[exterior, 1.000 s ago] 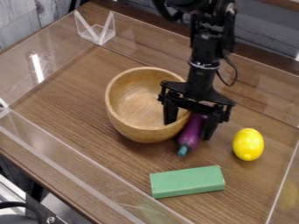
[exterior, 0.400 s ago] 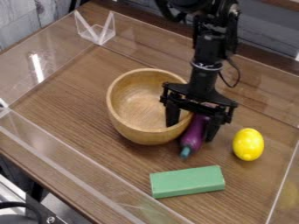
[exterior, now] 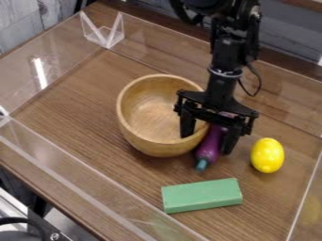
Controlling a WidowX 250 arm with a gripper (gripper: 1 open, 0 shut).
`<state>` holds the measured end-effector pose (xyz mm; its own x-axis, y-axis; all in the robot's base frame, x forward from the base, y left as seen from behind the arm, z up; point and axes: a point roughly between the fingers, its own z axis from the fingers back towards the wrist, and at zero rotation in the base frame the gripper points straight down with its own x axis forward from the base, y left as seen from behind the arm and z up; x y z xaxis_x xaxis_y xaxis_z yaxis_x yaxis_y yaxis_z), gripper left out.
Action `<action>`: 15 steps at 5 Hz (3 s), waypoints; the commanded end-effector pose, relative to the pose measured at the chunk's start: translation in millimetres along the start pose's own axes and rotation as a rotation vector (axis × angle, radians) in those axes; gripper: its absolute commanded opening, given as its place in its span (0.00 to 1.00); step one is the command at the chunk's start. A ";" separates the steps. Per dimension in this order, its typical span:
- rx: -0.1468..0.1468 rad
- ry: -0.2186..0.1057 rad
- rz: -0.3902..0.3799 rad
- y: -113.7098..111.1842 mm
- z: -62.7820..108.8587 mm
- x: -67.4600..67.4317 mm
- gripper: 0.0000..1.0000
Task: Put the purple eggplant in the brown bowl
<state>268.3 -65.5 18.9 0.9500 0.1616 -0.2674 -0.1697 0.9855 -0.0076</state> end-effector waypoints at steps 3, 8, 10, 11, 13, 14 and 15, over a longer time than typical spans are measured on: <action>0.019 0.059 -0.023 -13.8 -14.2 -10.2 1.00; 0.036 0.075 -0.012 -15.6 -14.5 -11.7 1.00; 0.040 0.079 -0.008 -16.7 -14.5 -13.0 1.00; 0.042 0.081 -0.005 -17.6 -14.7 -13.9 1.00; 0.045 0.084 -0.002 -19.1 -15.2 -15.1 1.00; 0.047 0.085 0.000 -19.8 -15.5 -15.6 1.00; 0.049 0.086 0.002 -20.4 -15.4 -15.9 1.00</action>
<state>263.8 -76.0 18.6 0.9295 0.2011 -0.3091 -0.2013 0.9790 0.0316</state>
